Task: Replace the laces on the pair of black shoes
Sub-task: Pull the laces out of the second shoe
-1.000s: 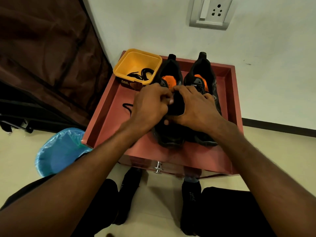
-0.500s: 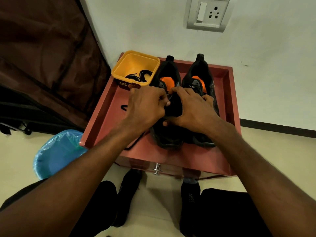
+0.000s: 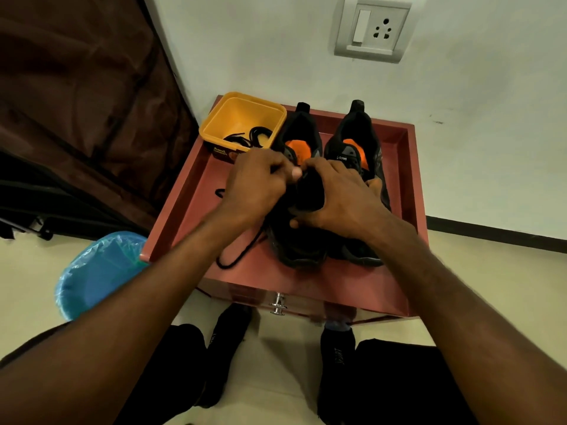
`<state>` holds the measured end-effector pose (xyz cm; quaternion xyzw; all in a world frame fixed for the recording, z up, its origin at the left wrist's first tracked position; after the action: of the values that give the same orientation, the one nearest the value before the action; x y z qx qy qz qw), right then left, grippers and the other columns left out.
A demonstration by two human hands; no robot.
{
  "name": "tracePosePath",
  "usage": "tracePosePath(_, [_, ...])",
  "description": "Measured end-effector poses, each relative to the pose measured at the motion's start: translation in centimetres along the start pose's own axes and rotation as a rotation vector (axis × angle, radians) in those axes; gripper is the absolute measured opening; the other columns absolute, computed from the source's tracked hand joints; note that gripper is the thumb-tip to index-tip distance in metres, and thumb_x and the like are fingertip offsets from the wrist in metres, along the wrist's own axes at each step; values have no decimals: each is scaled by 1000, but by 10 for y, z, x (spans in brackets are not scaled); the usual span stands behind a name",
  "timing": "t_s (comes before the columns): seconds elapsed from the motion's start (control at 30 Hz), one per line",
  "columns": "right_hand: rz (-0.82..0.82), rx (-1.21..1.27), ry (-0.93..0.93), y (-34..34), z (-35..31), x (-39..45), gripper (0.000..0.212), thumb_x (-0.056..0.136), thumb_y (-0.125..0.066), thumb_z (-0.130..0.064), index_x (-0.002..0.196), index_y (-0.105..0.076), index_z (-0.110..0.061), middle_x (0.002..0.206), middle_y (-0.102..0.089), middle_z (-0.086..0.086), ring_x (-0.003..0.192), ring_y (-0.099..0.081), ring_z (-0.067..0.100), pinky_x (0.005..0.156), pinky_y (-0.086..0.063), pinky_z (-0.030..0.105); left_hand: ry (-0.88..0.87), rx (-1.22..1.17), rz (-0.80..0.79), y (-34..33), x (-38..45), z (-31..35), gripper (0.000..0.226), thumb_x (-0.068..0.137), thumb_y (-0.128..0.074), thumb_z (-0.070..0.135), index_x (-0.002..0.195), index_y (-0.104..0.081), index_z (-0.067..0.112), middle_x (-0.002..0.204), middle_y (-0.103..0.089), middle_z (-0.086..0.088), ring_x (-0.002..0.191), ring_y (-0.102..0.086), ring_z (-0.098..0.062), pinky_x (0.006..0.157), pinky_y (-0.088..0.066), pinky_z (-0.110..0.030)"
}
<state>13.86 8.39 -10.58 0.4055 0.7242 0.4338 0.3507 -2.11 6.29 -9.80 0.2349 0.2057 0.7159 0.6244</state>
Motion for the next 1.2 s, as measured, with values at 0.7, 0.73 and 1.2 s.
tracePosePath(0.7, [-28,-35,-20,0,2,0,114,63,-81,-74,155,-22,-42,158,-38,-4,143,-40,29,109,-32,64,-75,-645,155,29,5,13,13,100,-60,10,89,-56,16,94,-75,-4,94,-72,-22,74,-56,-37])
tracePosePath(0.73, [-29,-33,-21,0,2,1,113,63,-81,-74,154,-23,-42,158,-39,-4,142,-40,28,109,-32,64,-17,-951,139,37,8,17,15,106,-53,14,92,-51,20,95,-74,-3,93,-72,-22,70,-52,-32])
tracePosePath(1.2, [-16,5,-4,1,-1,-1,97,65,-82,-70,144,-31,-46,153,-42,-6,137,-45,25,106,-35,61,-57,377,2,-8,-1,-12,19,89,-79,26,105,-74,20,107,-69,1,100,-65,-19,84,-55,-41])
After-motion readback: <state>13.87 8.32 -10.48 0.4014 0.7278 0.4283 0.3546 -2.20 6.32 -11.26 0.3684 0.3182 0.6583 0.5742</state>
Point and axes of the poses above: each hand's wrist, its own x-axis towards the middle knuckle, its own y-axis out of the back of the hand, z = x × y, the point moved 5 cm from there along x, towards the middle knuckle
